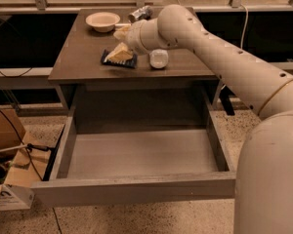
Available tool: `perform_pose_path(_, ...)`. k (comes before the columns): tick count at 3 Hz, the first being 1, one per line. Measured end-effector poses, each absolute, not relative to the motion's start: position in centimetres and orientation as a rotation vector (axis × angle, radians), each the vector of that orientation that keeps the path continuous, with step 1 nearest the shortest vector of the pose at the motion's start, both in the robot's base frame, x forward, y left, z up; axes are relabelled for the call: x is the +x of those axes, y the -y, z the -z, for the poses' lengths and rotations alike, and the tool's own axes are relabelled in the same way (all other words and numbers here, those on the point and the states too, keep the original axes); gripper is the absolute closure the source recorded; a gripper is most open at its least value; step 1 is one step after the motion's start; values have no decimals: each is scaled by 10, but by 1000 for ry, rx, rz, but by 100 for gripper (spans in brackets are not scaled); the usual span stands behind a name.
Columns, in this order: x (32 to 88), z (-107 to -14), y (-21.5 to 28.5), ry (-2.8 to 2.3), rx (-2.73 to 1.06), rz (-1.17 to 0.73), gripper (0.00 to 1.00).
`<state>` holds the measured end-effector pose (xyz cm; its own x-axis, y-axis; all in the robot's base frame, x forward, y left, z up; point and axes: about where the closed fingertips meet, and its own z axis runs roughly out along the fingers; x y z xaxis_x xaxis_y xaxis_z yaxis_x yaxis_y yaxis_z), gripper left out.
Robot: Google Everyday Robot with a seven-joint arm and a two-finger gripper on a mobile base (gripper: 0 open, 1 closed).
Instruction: Pick rxbar blueberry from top drawer and place on counter
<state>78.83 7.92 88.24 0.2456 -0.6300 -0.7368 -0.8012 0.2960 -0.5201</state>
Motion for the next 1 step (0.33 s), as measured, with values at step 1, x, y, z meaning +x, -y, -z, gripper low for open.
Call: perform_pose_path(1,788,-881,-81,-1455,-1407,-197,0)
